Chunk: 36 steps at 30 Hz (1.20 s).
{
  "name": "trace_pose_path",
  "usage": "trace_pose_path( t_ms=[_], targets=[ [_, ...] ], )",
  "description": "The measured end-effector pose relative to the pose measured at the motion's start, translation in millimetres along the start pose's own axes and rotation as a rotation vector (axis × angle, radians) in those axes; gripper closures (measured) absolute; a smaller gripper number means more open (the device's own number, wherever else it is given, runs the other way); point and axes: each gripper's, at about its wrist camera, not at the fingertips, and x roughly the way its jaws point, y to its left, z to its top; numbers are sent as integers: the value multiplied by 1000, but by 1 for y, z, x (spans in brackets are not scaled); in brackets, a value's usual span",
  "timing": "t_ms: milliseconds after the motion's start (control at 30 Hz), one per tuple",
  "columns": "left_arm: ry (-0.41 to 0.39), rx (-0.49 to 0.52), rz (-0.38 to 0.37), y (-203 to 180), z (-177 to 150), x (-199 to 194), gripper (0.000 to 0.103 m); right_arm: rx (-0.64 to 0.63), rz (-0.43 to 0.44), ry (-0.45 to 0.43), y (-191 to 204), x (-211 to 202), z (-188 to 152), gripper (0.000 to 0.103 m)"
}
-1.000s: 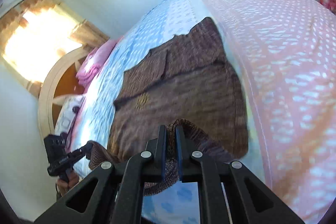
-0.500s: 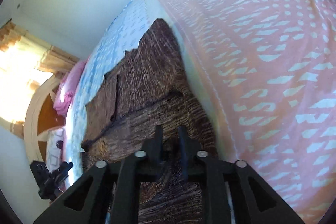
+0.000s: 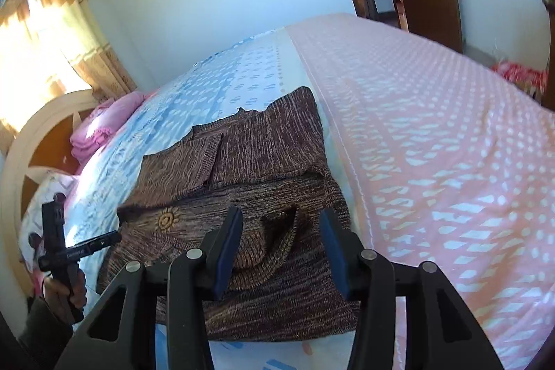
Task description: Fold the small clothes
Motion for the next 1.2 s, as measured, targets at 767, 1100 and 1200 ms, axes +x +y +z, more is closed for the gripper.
trace_pose_path(
  t_ms=[767,1100,1200],
  targets=[
    [-57,-25,18,-8,-4,7,59,-371,-110,194,4,47,-12,55],
    [-82,-140,-20,13,-6,6,89,-87,-3,141,-9,87,40,55],
    [-98,-171,-45,18,-9,4,90,20,54,93,-30,70,45,55]
  ],
)
